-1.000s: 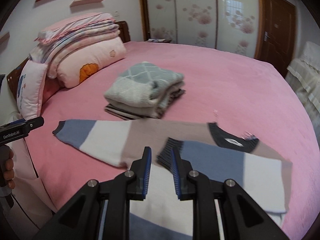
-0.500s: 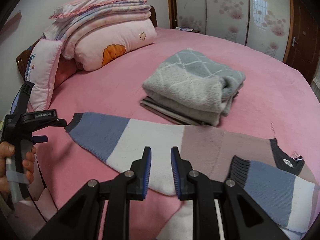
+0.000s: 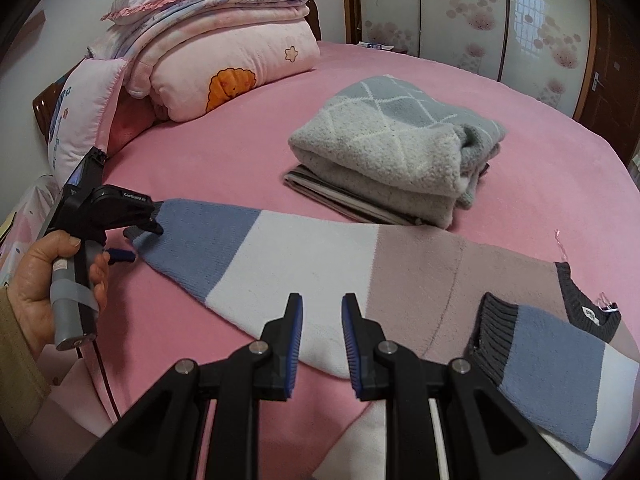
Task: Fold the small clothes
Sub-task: 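Reach the left tool to the other sleeve's dark cuff and grasp it, then carry the sleeve across the body with the left tool and release it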
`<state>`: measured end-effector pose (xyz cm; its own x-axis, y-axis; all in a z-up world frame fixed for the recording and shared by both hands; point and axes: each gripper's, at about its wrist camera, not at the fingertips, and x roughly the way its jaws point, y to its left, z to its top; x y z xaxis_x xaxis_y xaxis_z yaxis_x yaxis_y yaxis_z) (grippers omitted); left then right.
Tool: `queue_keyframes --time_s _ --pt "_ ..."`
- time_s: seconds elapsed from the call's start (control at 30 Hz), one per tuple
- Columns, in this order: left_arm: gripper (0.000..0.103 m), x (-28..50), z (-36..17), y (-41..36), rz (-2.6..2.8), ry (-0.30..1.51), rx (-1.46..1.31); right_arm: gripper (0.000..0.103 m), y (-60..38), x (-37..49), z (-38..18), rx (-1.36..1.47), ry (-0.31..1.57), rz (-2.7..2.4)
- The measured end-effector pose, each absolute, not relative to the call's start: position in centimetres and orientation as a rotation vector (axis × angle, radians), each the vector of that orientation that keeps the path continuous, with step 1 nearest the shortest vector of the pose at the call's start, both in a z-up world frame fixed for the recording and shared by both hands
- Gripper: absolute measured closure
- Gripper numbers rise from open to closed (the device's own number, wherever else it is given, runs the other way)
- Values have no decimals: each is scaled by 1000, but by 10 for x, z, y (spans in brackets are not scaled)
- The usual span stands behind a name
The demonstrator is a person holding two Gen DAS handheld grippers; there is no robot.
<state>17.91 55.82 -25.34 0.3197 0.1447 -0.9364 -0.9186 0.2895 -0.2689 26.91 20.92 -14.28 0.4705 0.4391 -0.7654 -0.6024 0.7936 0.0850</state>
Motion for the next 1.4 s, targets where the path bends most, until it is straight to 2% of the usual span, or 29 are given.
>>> queue_keyframes --time_s 0.07,0.1,0.4,0.77,1.13,1.4 --pt "95 181 -250 553 887 956 -981 83 205 270 -145 -202 876 637" --pt "96 182 -247 550 884 947 -967 83 203 271 -146 -201 878 633" --pt "97 190 -185 500 730 816 -763 83 182 274 -149 -191 890 602" --pt "97 202 -150 402 416 807 -653 83 152 274 -141 -185 879 565" --pt "97 211 -155 282 175 876 -569 83 94 278 -139 -141 895 501" --pt "97 221 -187 223 112 933 -533 83 43 281 -147 -113 927 443"
